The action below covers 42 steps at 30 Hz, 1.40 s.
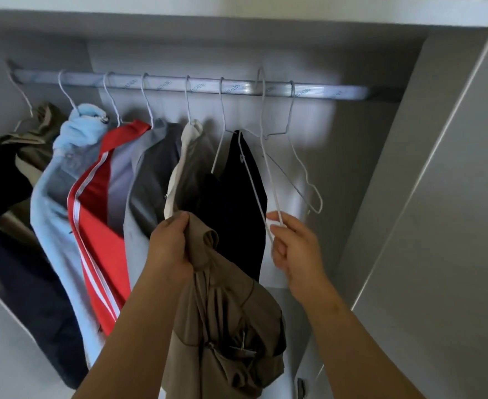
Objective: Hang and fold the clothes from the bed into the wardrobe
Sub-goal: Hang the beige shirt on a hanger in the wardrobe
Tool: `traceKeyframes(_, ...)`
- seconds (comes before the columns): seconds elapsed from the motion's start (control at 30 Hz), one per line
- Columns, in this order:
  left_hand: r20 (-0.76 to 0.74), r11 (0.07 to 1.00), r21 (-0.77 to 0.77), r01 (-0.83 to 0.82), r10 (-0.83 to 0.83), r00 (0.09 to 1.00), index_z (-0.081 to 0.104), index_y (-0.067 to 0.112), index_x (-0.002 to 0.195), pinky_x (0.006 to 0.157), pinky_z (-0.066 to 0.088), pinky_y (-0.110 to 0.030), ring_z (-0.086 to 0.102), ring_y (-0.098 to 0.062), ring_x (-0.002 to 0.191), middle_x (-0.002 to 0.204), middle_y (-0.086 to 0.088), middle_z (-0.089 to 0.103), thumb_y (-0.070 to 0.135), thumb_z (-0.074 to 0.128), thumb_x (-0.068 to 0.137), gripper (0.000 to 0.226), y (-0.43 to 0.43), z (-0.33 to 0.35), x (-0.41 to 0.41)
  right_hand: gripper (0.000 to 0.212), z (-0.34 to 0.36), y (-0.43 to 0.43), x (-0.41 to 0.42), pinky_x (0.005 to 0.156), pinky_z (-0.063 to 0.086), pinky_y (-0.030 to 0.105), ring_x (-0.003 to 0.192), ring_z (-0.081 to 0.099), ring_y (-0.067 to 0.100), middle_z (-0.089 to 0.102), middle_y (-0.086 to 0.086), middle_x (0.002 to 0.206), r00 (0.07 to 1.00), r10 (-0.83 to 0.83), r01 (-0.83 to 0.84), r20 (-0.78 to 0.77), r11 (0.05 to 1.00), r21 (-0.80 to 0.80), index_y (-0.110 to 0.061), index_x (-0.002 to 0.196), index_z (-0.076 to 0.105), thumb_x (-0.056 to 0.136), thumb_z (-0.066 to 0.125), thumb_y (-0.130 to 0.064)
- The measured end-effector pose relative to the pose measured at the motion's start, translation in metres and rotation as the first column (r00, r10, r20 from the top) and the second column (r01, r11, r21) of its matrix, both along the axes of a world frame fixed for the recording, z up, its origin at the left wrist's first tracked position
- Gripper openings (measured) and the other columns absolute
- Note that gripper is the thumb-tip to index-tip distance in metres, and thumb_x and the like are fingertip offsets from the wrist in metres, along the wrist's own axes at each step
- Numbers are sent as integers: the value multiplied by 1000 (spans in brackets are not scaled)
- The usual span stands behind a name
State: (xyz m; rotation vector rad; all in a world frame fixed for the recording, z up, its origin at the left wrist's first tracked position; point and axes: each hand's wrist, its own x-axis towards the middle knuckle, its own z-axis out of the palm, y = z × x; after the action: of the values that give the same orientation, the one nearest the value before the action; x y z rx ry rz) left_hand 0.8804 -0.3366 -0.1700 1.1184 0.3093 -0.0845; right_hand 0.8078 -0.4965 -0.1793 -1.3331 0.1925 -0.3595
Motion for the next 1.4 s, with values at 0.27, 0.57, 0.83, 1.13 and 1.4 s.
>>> traceKeyframes(0.27, -112, 963, -10, 268, -267, 957, 54, 3, 122, 93, 46, -40, 59, -29, 99, 111, -16, 61, 21, 54, 94, 34, -25, -11, -24, 44, -55, -5, -59, 33, 21, 11, 29, 22, 4, 30, -7, 37, 992, -79, 68, 95, 990, 121, -21, 68, 71, 93, 44, 3)
traceKeyframes(0.57, -181, 843, 115, 525, -502, 846, 66, 12, 91, 84, 52, -39, 63, -29, 92, 97, -12, 67, 38, 66, 83, 26, -15, -28, -69, 20, -60, 38, -122, 36, 19, 12, 28, 18, 6, 26, -7, 35, 994, -44, 24, 98, 980, 198, -18, 75, 73, 77, 53, -14)
traceKeyframes(0.83, -104, 744, 193, 640, -633, 767, 67, 23, 87, 85, 50, -35, 59, -20, 87, 93, -4, 63, 36, 61, 87, 14, 47, -32, -110, 19, -69, 113, -201, 40, 23, 16, 30, 25, 10, 28, -3, 34, 994, -90, 67, 54, 941, 332, -15, 71, 72, 69, 54, -9)
traceKeyframes(1.13, 211, 607, 641, 471, -729, 652, 63, 24, 71, 76, 43, -19, 54, -5, 79, 82, 12, 61, 24, 51, 95, 27, 112, -23, -144, 35, -54, 169, -227, 58, 48, 20, 58, 57, 13, 59, -1, 62, 985, -174, 171, 2, 971, 168, -17, 98, 63, 68, 63, 0)
traceKeyframes(1.4, 66, 541, 638, 548, -747, 662, 66, 25, 86, 72, 48, -15, 57, -13, 90, 97, 0, 62, 29, 71, 80, 10, 165, -8, -142, 49, -5, 185, -208, 34, 19, 13, 32, 22, 6, 31, -7, 41, 916, -380, 331, 127, 896, 295, -24, 59, 66, 99, 38, -32)
